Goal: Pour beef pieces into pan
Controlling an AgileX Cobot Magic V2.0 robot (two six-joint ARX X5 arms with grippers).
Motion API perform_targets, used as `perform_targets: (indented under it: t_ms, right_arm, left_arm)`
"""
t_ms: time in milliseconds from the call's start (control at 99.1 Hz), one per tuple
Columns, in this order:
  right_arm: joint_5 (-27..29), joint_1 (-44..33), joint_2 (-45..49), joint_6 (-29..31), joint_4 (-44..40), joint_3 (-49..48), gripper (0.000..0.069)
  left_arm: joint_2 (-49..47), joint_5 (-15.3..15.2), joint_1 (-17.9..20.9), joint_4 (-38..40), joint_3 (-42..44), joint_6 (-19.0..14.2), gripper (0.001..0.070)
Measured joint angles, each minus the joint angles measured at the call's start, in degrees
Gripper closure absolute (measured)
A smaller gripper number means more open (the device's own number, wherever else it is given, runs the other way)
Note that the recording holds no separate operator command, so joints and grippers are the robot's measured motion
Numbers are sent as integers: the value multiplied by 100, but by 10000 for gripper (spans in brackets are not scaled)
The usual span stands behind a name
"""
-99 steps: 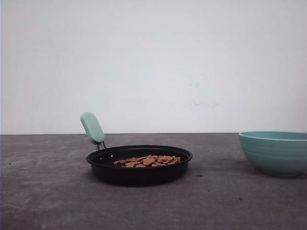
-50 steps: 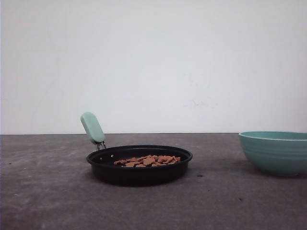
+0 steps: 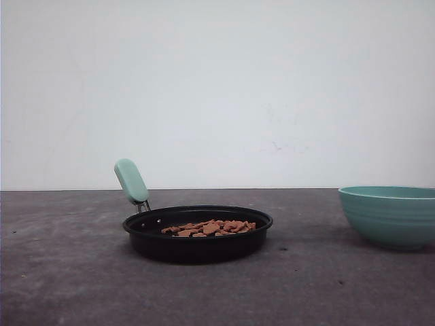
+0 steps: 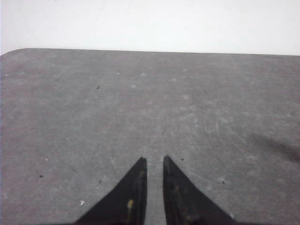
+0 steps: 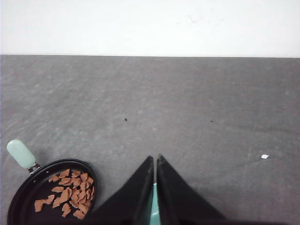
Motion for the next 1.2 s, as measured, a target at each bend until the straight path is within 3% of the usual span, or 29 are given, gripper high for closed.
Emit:
perform_targets:
  t_ms: [282,706,948,1201]
  right_arm:
    - [592,-219,-280,-802,625,-219,684]
    - [592,-780,-1843,-975,3217,-3392,684]
    - [599,-907,-3139,-970,3357,-4776,684]
    - [699,-1001,-3744,-929,3075,-5132,684]
  left_arm:
    - [0,-2,0,0,0,0,673]
    - [0,-2,0,0,0,0,673]
    - [0,0,0,0,0,0,673]
    - [0,-2,0,2,0,0,673]
